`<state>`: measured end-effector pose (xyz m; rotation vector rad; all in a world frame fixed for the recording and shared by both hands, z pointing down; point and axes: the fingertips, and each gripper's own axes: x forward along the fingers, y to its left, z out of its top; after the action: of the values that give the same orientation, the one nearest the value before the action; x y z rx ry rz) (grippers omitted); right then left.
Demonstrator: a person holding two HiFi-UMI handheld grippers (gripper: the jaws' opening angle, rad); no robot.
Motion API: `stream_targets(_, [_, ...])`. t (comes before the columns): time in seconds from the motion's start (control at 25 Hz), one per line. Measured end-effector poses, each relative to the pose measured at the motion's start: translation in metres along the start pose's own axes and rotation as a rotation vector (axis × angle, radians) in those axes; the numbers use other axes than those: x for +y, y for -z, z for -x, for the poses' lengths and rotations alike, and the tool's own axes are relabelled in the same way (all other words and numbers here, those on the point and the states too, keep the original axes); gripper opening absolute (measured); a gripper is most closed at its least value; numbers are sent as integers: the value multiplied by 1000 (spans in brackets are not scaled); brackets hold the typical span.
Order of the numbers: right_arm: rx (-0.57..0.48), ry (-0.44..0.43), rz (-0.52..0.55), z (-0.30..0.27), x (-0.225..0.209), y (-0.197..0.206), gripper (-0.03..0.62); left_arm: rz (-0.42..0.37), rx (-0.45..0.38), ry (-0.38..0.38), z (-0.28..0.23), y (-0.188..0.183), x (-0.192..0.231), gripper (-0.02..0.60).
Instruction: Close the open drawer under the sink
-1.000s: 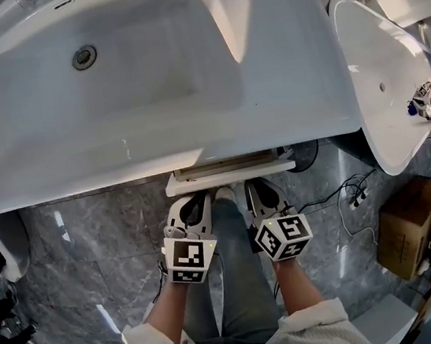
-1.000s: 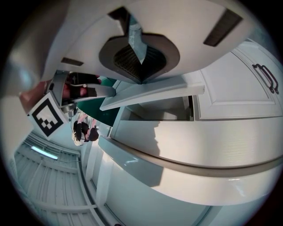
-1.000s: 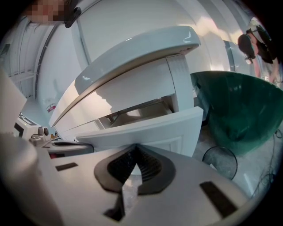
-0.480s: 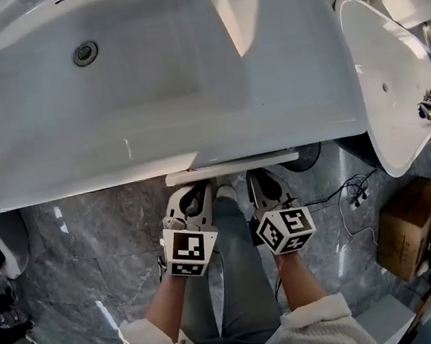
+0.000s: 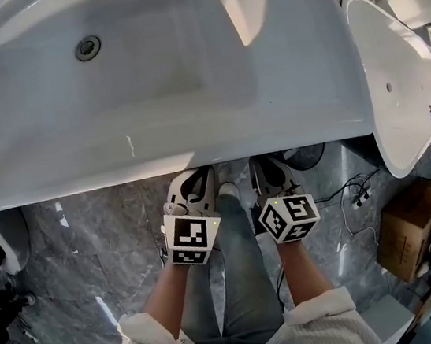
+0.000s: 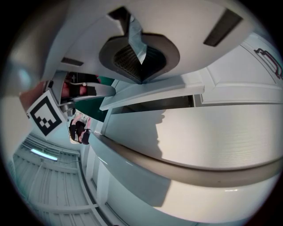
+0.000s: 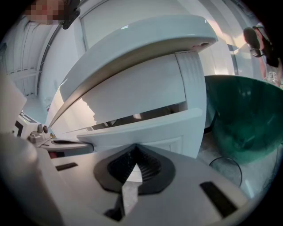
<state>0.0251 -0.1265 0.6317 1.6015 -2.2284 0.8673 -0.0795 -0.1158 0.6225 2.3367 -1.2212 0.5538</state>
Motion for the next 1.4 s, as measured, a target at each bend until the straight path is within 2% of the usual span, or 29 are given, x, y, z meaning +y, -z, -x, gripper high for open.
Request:
stream_targets(0.36, [-13, -17, 20, -18, -1, -14, 11, -49, -20, -3, -12, -13, 14, 15])
stream_targets(1.0, [-17, -19, 47, -32, -3, -24, 11, -24, -34, -21, -23, -22, 23, 15])
stream_targets(1.16, [-13, -32, 53, -28, -1, -22, 11, 13, -56, -24, -23, -25, 17, 15])
stream_targets(1.4, [-11, -67, 83, -9, 11, -23, 11, -11, -80, -10, -16, -38, -2, 15])
